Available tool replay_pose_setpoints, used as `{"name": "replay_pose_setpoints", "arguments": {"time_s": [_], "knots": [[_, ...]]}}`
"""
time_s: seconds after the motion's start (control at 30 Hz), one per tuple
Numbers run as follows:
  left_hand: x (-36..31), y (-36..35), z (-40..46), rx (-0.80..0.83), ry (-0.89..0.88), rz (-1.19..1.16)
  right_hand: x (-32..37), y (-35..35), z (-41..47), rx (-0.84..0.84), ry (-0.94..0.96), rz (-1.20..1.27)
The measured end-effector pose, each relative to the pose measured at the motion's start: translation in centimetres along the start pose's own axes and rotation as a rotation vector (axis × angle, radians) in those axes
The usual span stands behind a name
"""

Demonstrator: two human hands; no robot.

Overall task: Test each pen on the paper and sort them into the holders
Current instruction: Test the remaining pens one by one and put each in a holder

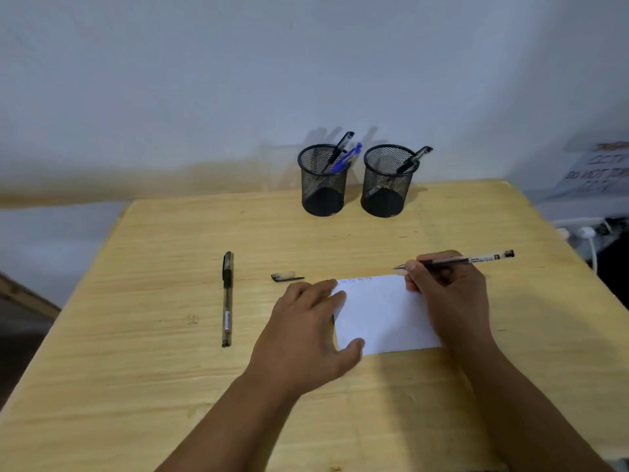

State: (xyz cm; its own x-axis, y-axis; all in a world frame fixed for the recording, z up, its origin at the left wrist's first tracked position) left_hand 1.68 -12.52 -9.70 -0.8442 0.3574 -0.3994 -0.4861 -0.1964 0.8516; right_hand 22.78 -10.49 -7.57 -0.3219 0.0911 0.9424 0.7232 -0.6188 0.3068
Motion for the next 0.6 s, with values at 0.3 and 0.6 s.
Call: {"name": "replay_pose_setpoints", "arguments": {"time_s": [0.3, 0.6], "knots": [[0.4, 1.8, 0.2, 0.008, 0.059, -0.205, 1.5, 2.1, -2.6, 0.079, -0.028, 0.147], [4.8, 4.5, 3.0, -0.117, 0.221, -0.045, 2.7, 2.6, -5.4, 0.151, -0.074, 0.243]]}}
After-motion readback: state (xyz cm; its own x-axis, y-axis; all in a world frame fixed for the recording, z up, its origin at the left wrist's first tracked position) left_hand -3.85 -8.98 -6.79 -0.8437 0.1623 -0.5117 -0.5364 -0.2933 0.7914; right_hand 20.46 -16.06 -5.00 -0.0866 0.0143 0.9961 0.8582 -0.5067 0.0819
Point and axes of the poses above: each hand's wrist, its own z-axis towards the middle knuckle, its own y-axis out of the back of the hand, x = y × z, the point moved 5 cm from there along z, towards the middle knuckle, and after that the axes turned 14 degrees about -x, right-handed, at the moved point
